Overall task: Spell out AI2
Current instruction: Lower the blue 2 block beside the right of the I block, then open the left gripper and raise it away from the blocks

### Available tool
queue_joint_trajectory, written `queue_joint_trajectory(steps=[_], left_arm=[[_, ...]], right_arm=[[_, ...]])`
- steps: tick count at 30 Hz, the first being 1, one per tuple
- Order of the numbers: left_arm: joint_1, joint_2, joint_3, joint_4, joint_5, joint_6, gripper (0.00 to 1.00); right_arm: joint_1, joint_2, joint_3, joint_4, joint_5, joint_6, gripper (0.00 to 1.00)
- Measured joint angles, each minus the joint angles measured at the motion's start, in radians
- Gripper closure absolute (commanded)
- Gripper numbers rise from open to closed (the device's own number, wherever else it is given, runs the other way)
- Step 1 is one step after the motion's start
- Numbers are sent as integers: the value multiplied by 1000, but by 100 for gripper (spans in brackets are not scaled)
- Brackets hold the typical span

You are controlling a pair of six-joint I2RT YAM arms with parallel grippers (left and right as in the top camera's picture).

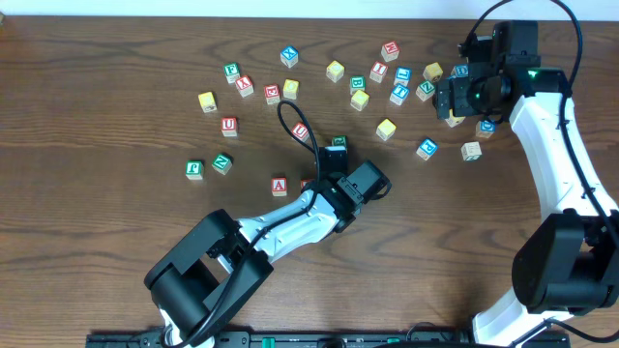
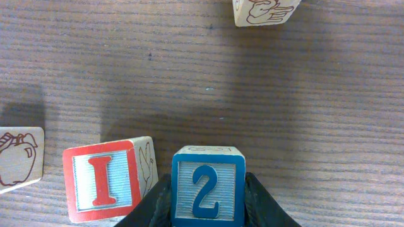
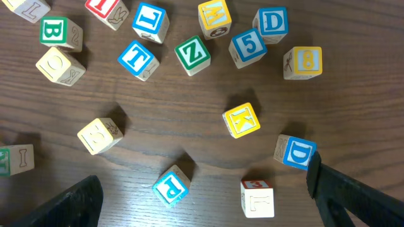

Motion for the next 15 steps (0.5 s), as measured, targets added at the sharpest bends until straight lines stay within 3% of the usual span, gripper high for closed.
queue_joint_trajectory(steps=[3, 6, 9, 11, 15], left_arm=[[0, 0, 0, 0, 0, 0, 83], [0, 0, 0, 0, 0, 0, 67], [0, 0, 0, 0, 4, 0, 63], [0, 0, 0, -1, 9, 2, 50], [0, 0, 0, -2, 12, -3, 50]], right_arm=[[0, 0, 0, 0, 0, 0, 1], [0, 0, 0, -1, 0, 0, 1], [0, 0, 0, -1, 0, 0, 1], [0, 0, 0, -1, 0, 0, 1], [0, 0, 0, -2, 0, 0, 1]])
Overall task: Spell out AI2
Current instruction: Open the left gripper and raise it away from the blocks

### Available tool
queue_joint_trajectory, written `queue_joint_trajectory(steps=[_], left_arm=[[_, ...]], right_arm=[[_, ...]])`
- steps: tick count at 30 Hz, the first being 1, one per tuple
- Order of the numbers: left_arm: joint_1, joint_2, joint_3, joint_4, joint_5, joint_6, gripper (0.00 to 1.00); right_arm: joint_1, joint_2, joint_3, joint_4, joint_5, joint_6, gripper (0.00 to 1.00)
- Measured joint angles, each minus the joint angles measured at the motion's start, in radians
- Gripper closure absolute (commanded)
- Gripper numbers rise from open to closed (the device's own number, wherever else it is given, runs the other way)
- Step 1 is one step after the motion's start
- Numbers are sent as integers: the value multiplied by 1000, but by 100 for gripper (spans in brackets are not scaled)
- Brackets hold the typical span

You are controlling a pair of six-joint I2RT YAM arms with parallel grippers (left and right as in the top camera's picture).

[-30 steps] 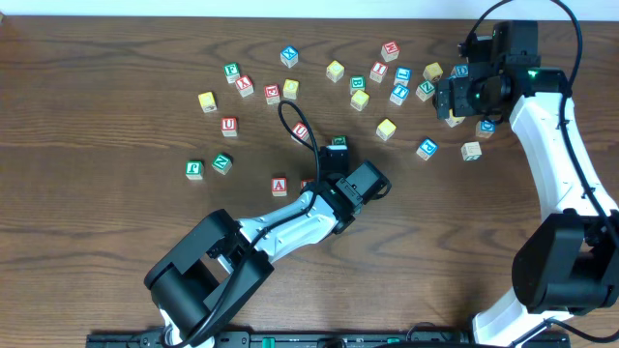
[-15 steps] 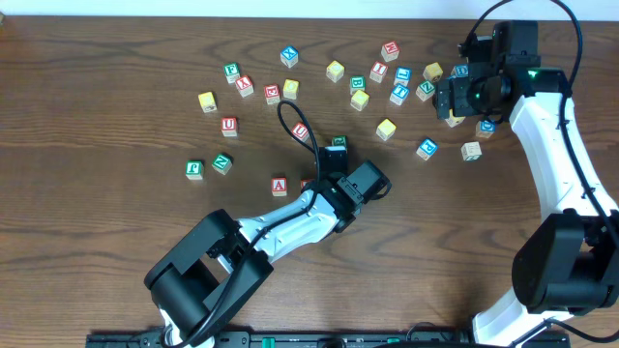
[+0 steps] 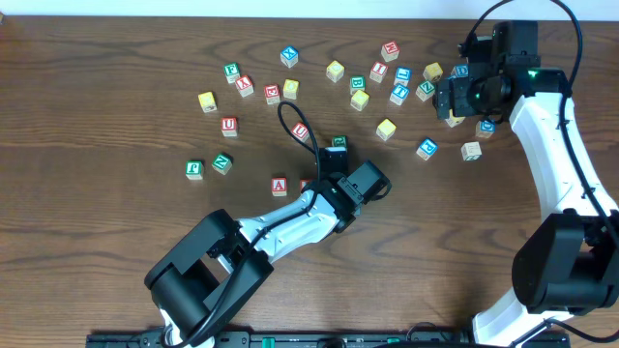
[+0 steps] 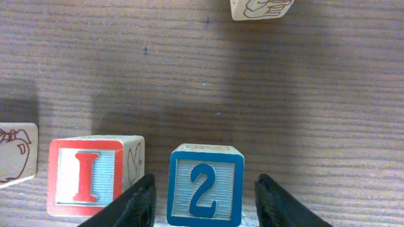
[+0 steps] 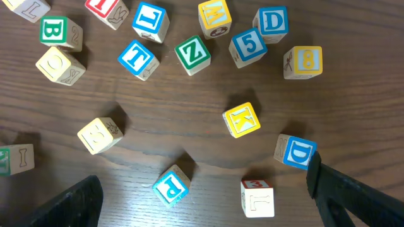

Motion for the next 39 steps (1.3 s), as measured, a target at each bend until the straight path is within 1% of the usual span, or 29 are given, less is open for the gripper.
queue_joint_trajectory(steps=[13, 18, 24, 30, 39], left_arm=[[0, 0, 0, 3, 0, 0, 50], [0, 0, 0, 36, 0, 14, 49], [9, 0, 13, 42, 0, 51, 50], [56, 0, 30, 43, 0, 69, 49], [118, -26, 30, 58, 0, 167, 49]], right_arm=[[0, 0, 0, -6, 0, 0, 1], [0, 0, 0, -6, 0, 0, 1], [0, 0, 0, -10, 0, 0, 1], [0, 0, 0, -13, 0, 0, 1], [0, 0, 0, -13, 0, 0, 1]])
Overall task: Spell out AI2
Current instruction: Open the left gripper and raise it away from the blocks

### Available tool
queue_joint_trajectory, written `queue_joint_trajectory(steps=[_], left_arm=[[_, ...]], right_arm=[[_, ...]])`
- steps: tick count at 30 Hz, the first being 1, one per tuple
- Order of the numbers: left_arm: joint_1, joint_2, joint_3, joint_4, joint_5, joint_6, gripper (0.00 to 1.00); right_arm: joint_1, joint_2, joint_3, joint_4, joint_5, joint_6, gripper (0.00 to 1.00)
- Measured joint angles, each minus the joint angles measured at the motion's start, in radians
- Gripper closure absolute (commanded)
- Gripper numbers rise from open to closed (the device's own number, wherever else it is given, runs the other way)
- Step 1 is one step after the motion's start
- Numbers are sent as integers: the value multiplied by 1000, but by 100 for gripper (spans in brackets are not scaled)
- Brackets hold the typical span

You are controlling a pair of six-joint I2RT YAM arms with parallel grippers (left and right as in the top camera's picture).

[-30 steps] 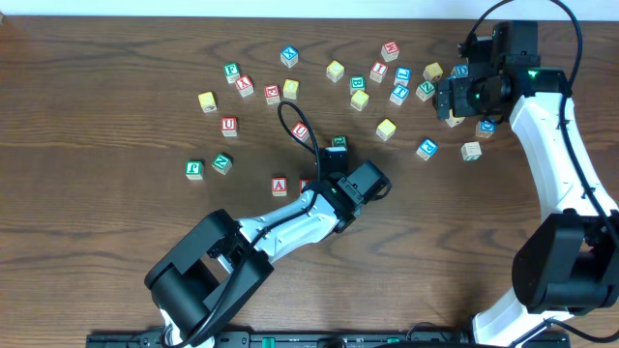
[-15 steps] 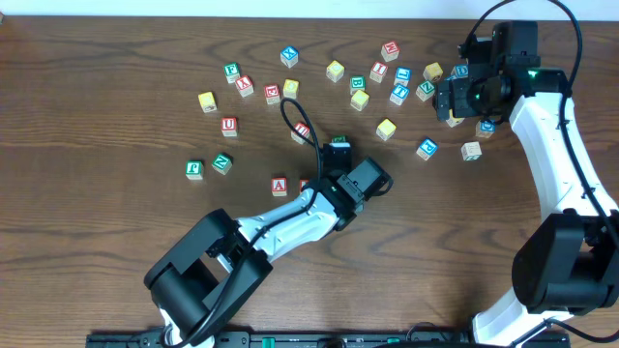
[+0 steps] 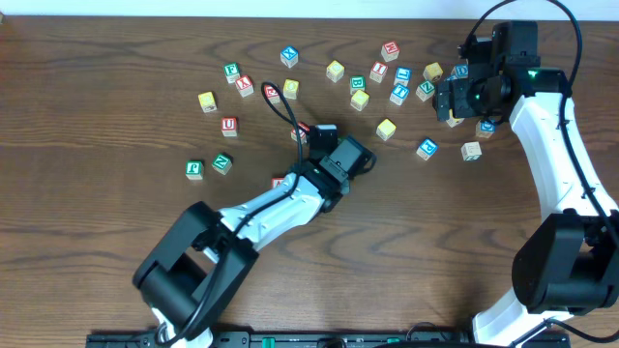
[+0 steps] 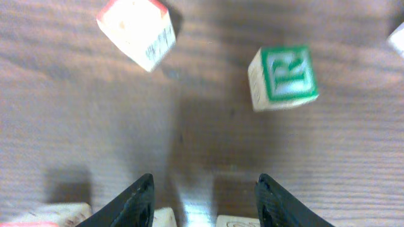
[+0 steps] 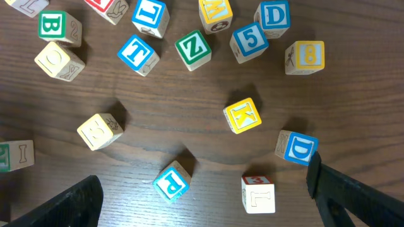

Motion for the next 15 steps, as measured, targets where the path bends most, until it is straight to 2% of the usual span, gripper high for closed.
queue_joint_trajectory(steps=[9, 15], left_arm=[[56, -146, 4, 20, -1, 78, 49], [87, -184, 14, -85, -50, 82, 50]], right_arm=[[0, 0, 0, 0, 0, 0, 1], [0, 0, 0, 0, 0, 0, 1]])
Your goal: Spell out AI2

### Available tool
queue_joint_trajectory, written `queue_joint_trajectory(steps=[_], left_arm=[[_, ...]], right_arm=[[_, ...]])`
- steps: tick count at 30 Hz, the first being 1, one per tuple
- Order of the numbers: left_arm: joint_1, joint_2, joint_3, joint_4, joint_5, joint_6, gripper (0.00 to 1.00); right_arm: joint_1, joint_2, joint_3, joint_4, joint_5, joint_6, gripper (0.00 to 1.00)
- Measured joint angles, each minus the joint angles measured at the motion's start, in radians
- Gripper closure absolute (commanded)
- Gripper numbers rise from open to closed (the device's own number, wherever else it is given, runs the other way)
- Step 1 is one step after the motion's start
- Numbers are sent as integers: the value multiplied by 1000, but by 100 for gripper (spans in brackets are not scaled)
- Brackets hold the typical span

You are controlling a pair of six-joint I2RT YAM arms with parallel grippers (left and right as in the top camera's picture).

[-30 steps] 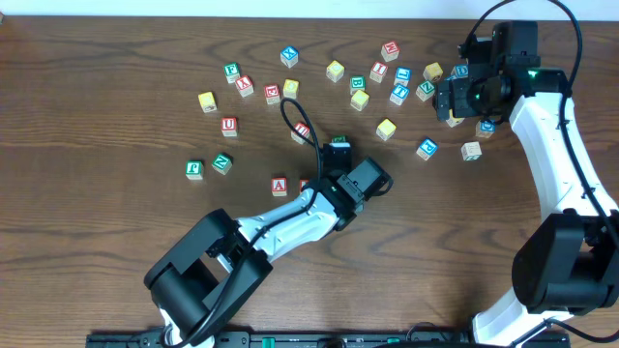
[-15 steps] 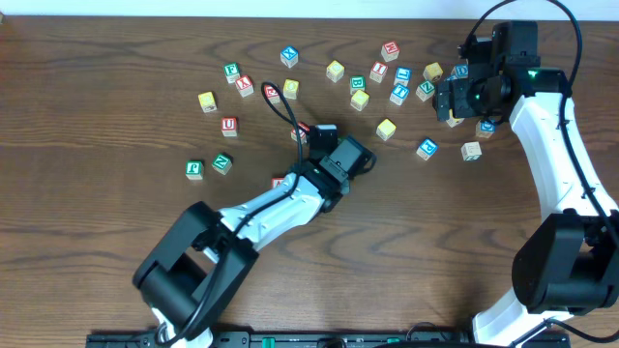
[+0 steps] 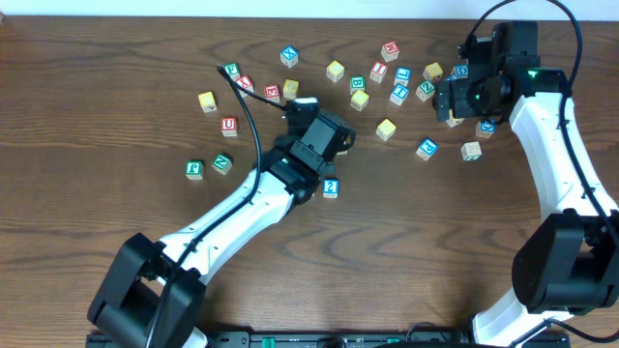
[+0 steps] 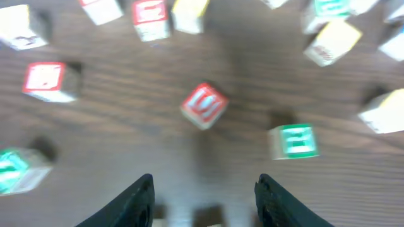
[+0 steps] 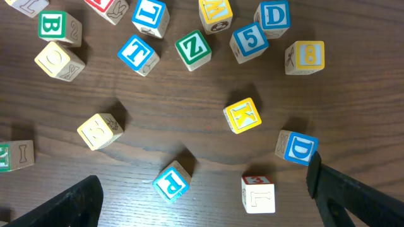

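Note:
The blue 2 block point(image 3: 331, 188) stands on the table at the centre, just right of my left arm. That arm covers the spot to its left, so the A and I blocks are hidden. My left gripper point(image 4: 205, 192) is open and empty, raised well above the table; its blurred view looks down on a red block point(image 4: 203, 104) and a green block point(image 4: 292, 140). My right gripper point(image 5: 203, 173) hangs open and empty over the loose blocks at the far right.
Loose letter blocks are scattered along the far side of the table point(image 3: 116, 251) from left to right. Under the right gripper lie a blue P block point(image 5: 172, 183), a yellow K block point(image 5: 242, 116) and a white L block point(image 5: 258, 193).
My left gripper, still open, has risen higher and shifted left and toward the far side. The 2 block now shows uncovered in the overhead view. The right arm has not moved.
At first my left gripper was shut on the blue 2 block, set down right of the red I block. Then it stood open with the 2 block left beside the I. Later it was lifted off the row, and now it is higher still.

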Motion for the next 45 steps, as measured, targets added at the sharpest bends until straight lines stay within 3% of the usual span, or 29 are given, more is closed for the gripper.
queue_joint_trajectory(steps=[9, 28, 45], left_arm=[[66, 0, 2, -212, -114, -106, 50], [98, 0, -154, -195, -58, -132, 49], [151, 0, -172, -175, 60, -81, 49]], right_arm=[[0, 0, 0, -1, 0, 0, 1], [0, 0, 0, -5, 0, 0, 1], [0, 0, 0, -9, 0, 0, 1]])
